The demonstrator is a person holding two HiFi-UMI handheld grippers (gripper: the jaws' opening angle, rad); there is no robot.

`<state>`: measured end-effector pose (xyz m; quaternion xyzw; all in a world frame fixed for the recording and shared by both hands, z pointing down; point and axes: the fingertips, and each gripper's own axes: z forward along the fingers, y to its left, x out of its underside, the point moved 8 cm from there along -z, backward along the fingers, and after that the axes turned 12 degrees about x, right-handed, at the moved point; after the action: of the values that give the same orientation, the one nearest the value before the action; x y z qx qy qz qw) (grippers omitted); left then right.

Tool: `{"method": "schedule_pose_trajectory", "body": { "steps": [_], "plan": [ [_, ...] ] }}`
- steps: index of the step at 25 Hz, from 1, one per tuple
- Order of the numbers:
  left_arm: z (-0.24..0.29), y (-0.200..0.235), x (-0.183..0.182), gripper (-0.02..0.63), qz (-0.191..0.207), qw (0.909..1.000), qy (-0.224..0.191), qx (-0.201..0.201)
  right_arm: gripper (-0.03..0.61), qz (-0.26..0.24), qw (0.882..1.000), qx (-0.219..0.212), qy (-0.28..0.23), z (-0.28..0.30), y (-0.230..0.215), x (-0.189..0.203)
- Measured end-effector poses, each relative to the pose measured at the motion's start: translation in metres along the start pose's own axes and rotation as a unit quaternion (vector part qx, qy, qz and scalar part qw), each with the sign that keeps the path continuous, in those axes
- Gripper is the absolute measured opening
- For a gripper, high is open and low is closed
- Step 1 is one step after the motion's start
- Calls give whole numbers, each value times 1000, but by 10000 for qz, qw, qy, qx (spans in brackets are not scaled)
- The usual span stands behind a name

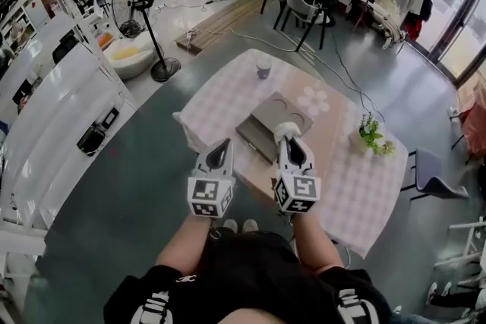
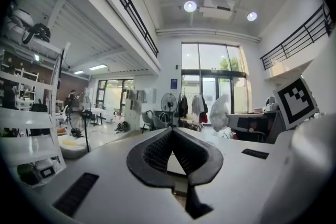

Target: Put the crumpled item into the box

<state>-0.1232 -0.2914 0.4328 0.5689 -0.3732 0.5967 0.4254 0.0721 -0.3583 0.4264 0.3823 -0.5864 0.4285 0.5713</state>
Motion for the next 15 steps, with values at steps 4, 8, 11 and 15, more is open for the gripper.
{"method": "schedule_pose_trajectory", "body": {
  "steps": [4,8,11,15],
  "plan": [
    [17,16,-8,-9,113,9999,-47,15,40,-25,10000,-23,-29,20,3,0],
    [25,27,-12,-9,118,9999,-79,-15,40,-80,10000,15,-2,36,4,1],
    [28,37,-11,-9,118,9999,-48,-28,40,-157,9998,3,105,51,8,7],
    [26,52,-10,-9,70,9999,-48,-71,40,-238,9987,-127,427,70,16,22]
  ]
}}
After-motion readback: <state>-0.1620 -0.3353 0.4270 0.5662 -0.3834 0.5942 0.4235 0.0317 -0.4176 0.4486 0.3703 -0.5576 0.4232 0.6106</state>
